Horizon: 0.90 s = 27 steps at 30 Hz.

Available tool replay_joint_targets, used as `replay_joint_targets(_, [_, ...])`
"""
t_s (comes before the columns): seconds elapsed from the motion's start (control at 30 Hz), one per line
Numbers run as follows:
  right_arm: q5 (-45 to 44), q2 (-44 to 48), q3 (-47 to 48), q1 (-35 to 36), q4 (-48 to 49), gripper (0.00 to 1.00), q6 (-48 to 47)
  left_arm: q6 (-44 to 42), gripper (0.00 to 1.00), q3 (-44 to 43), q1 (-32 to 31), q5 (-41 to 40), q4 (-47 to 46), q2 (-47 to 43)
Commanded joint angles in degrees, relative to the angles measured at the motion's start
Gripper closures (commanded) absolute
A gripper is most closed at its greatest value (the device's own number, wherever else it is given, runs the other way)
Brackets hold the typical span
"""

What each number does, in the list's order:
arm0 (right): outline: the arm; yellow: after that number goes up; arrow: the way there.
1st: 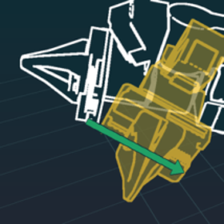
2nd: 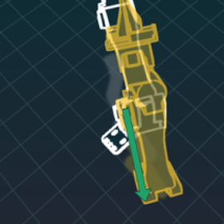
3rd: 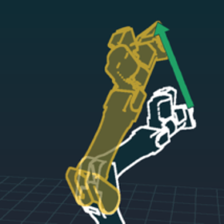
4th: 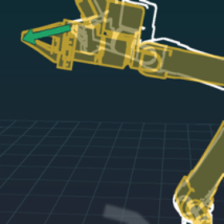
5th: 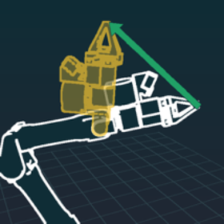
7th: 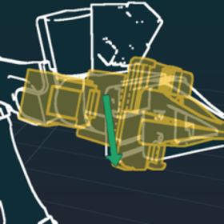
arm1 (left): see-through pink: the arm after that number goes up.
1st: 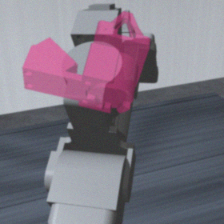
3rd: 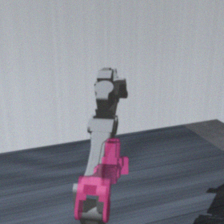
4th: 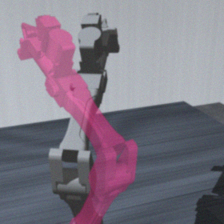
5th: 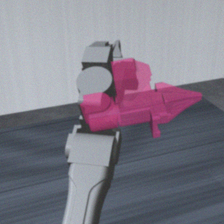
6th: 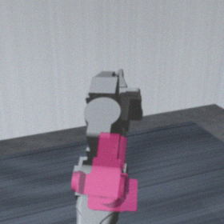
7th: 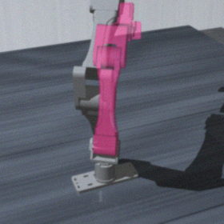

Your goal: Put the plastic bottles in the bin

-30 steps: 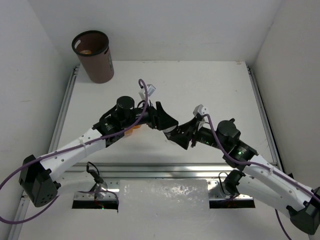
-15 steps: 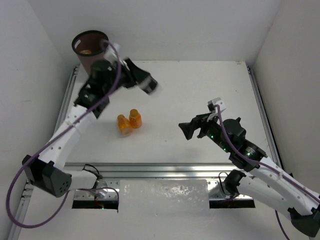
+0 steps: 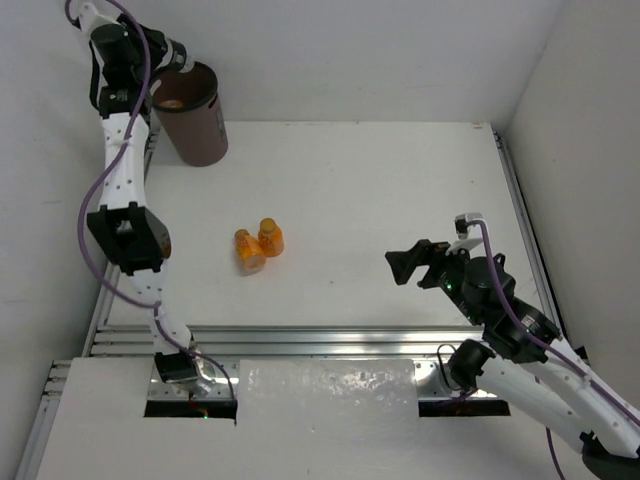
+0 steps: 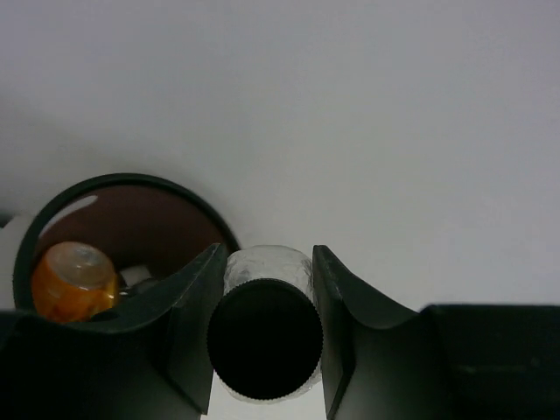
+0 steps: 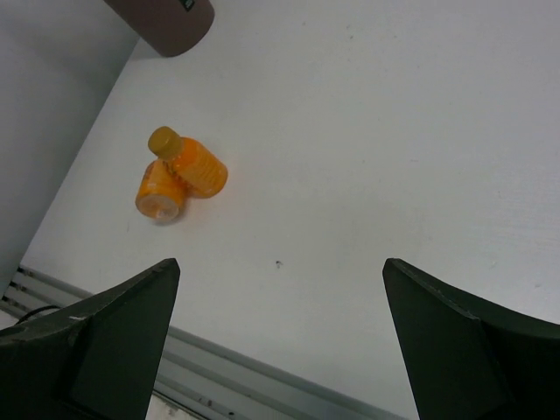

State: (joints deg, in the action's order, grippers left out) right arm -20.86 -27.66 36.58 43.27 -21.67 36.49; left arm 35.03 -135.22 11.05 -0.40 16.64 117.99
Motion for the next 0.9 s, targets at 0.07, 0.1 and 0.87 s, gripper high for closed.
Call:
replay_joint_targets(0.07, [3.37, 0.15, -2.03, 0.15, -1.36, 0.01, 2.88, -0.05, 0.83, -0.14, 1.17, -5.57, -15.04, 8.3])
replay_joint_targets(0.1, [3.72, -0.02, -2.38, 0.07, -1.36, 0.01, 2.8, 0.13, 0.82, -0.66, 1.26, -6.01, -15.58, 9.26])
replay_joint_targets(0.87, [21.92, -62.55, 20.88, 2.87, 28.88, 0.01, -13.98, 1.28, 0.0, 59.23, 1.0, 8.47, -1.34, -47.65])
